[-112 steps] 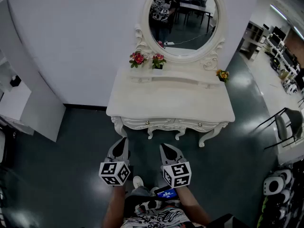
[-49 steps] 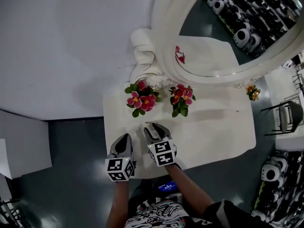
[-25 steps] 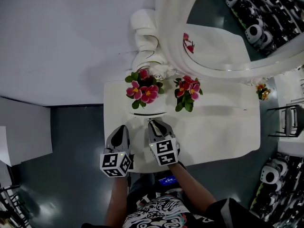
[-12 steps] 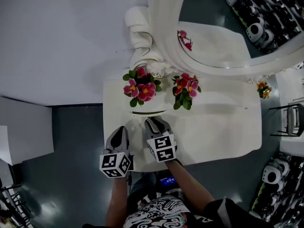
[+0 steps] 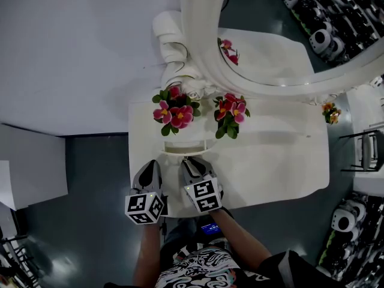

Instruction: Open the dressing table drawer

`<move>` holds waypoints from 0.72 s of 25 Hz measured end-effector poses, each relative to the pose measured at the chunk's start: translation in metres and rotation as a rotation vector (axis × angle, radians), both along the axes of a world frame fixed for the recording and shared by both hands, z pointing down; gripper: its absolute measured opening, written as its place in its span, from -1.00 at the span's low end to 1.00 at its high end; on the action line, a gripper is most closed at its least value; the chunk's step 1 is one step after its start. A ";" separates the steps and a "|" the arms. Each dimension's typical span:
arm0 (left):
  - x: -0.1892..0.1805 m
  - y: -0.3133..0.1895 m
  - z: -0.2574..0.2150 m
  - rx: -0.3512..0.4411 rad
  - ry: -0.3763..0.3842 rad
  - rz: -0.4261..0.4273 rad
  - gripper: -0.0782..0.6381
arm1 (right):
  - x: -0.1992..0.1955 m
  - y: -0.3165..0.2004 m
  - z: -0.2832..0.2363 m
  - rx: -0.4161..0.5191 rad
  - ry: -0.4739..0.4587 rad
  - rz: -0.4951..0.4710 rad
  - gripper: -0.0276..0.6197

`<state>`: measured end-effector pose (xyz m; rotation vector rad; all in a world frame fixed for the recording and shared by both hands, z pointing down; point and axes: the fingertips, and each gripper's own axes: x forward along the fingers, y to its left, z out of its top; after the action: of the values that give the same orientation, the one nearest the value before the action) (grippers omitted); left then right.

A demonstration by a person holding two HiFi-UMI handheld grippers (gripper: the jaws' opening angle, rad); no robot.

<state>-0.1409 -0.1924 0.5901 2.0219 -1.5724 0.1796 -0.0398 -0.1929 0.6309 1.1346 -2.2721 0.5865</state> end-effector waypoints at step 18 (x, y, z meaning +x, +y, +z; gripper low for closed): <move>0.023 0.008 -0.091 0.200 -0.009 0.094 -0.78 | 0.050 0.013 -0.112 0.189 -0.080 0.141 -0.91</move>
<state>-0.1178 -0.1847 0.4993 2.2532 -1.5544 0.0698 0.0098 -0.1800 0.5193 1.3948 -2.3690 0.4856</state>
